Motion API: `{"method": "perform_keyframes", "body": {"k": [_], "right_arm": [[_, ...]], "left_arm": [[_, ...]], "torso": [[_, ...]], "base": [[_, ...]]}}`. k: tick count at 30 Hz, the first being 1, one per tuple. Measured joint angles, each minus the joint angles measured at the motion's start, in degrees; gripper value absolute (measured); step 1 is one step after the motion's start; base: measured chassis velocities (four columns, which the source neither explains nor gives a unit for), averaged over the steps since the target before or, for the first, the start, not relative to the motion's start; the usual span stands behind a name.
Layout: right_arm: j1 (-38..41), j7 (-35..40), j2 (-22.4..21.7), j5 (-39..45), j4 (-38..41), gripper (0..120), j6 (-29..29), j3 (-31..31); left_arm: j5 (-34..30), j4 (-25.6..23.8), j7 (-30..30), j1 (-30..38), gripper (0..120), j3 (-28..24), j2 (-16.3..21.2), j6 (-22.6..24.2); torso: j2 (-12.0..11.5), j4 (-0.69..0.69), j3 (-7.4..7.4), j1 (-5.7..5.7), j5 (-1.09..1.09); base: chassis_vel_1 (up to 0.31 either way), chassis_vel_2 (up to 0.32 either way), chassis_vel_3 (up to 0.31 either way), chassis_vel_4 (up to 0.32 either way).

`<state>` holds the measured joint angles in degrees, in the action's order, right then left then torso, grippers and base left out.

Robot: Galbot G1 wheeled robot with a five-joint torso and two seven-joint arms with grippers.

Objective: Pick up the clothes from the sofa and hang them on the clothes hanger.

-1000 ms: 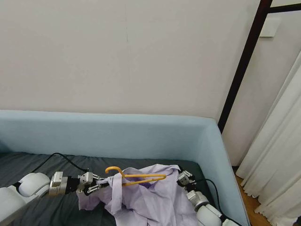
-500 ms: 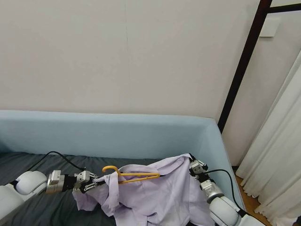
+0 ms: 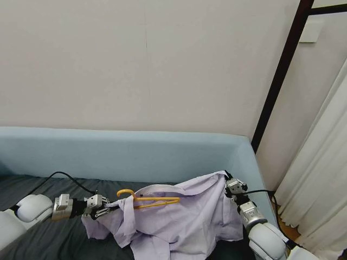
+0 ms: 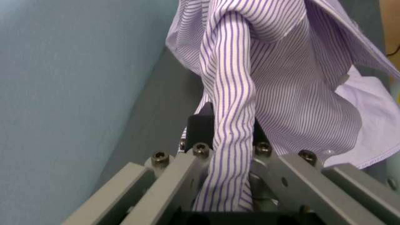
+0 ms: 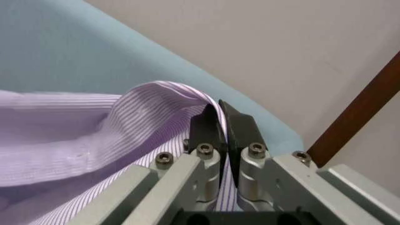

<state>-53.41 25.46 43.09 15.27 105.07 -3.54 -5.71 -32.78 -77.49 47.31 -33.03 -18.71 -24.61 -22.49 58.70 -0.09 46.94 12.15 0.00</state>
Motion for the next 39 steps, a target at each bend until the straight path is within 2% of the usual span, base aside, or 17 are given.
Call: {"method": "perform_keyframes", "body": {"k": [9, 15, 17, 19, 29, 33, 39], "right_arm": [[0.71, 0.16, -3.65, 2.95, 8.23, 0, -2.78, -0.49], [2.95, 0.20, -6.02, 6.14, 11.68, 0, -3.68, -1.08], [6.78, 0.20, -6.89, 8.63, 13.51, 0, -3.77, -2.66], [7.81, 0.19, -7.19, 9.44, 14.39, 0, -3.90, -2.91], [7.00, -0.55, -11.50, 14.16, 22.71, 0, -4.40, 0.40], [7.78, -1.43, -13.28, 16.16, 26.99, 0, -4.76, 1.06], [9.08, -1.58, -13.86, 17.54, 28.59, 0, -5.39, 1.09]], "left_arm": [[1.01, -1.17, -5.12, 1.30, 2, -2.63, -1.82, 2.57], [-3.10, -6.13, -8.04, 1.97, 2, -3.16, -1.04, 6.11], [-3.48, -8.44, -8.81, 2.48, 2, -3.57, -0.06, 8.07], [-3.48, -8.66, -9.00, 2.90, 2, -3.96, -0.02, 8.67], [-2.65, -8.04, -10.72, 6.02, 2, -7.33, -1.63, 10.43], [-4.74, -8.52, -12.82, 11.73, 2, -11.27, -2.89, 11.14], [-7.03, -8.85, -13.64, 17.17, 2, -15.18, -4.00, 11.87]], "torso": [[0.00, 0.01, 0.00, 0.00, 0.00], [0.00, -0.02, 0.00, 0.00, 0.00], [0.00, 0.01, 0.00, 0.00, 0.02], [-0.01, 0.05, 0.00, 0.00, 0.01], [-0.01, -0.01, 0.00, 0.00, 0.00], [0.00, 0.00, 0.00, 0.00, 0.00], [-0.01, 0.00, 0.00, 0.00, -0.01]], "base": [[0.000, 0.000, 0.000, 0.000], [0.000, 0.000, 0.000, 0.000], [0.000, 0.000, 0.000, 0.000], [0.000, 0.000, 0.000, 0.000], [0.000, 0.000, 0.000, 0.000], [0.000, 0.000, 0.000, 0.000], [0.000, 0.000, 0.000, 0.000]]}}
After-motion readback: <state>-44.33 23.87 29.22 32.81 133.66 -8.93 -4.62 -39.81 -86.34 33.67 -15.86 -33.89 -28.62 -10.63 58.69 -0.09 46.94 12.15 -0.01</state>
